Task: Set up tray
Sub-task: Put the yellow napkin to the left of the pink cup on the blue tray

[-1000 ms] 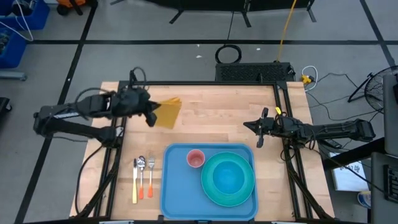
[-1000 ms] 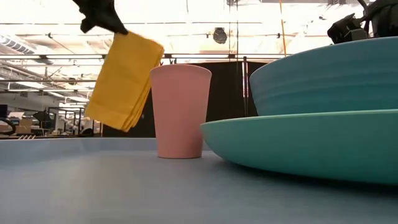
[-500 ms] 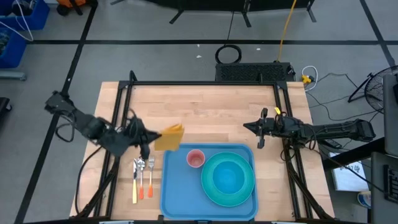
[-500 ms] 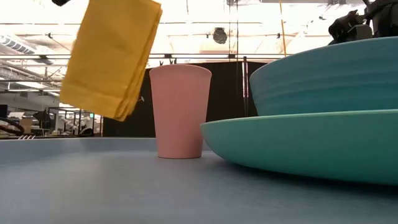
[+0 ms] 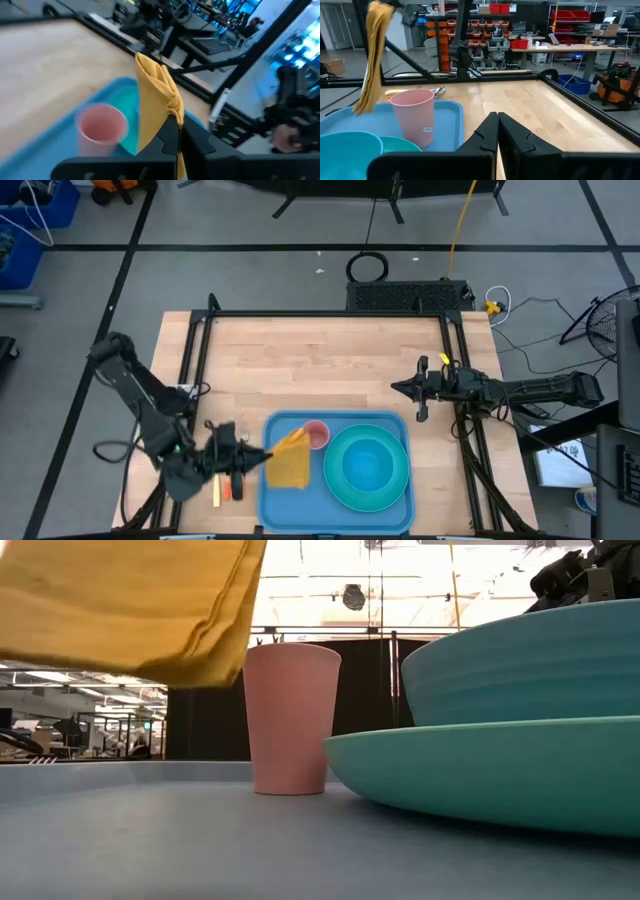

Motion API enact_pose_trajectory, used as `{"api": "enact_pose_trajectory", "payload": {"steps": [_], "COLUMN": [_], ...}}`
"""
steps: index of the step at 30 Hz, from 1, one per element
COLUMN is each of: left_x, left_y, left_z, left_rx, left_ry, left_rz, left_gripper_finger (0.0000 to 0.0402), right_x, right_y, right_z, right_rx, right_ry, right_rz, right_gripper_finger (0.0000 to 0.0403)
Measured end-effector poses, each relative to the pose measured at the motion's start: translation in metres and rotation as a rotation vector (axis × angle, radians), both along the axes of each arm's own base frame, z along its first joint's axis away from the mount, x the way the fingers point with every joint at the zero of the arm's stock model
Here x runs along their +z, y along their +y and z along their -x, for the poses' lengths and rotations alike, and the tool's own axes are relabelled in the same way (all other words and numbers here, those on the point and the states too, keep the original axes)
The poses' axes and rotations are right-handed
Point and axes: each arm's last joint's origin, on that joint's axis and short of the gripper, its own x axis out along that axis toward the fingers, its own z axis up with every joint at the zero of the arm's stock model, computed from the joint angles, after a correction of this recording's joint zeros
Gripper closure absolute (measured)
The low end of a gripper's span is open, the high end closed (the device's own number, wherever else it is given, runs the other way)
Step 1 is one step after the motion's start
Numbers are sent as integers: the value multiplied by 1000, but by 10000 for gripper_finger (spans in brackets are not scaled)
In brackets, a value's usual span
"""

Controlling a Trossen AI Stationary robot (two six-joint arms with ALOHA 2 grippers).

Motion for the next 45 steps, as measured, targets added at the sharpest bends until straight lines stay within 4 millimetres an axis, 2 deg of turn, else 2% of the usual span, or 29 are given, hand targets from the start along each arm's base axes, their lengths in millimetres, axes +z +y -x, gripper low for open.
{"api": "enact_pose_trajectory", "payload": {"steps": [5, 10, 14, 17, 23, 27, 38, 45], "left_x": [-25, -30, -35, -49, -82, -99, -110, -114], "left_y": [-32, -55, -67, -70, -52, -35, 9, 33], "left_z": [-16, -31, -28, -22, -15, -18, -42, -49], "left_rx": [-28, -102, -133, -125, -3, 50, 73, 115], "left_ry": [-36, -148, -168, -83, 167, 340, 611, 730], "left_rz": [74, 167, 188, 185, 158, 140, 41, -33], "left_gripper_finger": [398, 398, 398, 398, 398, 398, 398, 398], "right_x": [-1, 0, 1, 2, 2, 2, 1, 0], "right_y": [1, 1, 1, 1, 1, 1, 1, 1], "right_z": [0, 0, 0, 0, 0, 0, 0, 0], "right_rx": [25, 28, 49, 49, 48, 46, 41, 41], "right_ry": [8, 2, -14, -21, -20, -19, -14, -4], "right_rz": [-1, -11, -9, -8, 1, 3, 5, 4], "right_gripper_finger": [403, 403, 403, 403, 403, 403, 403, 403]}}
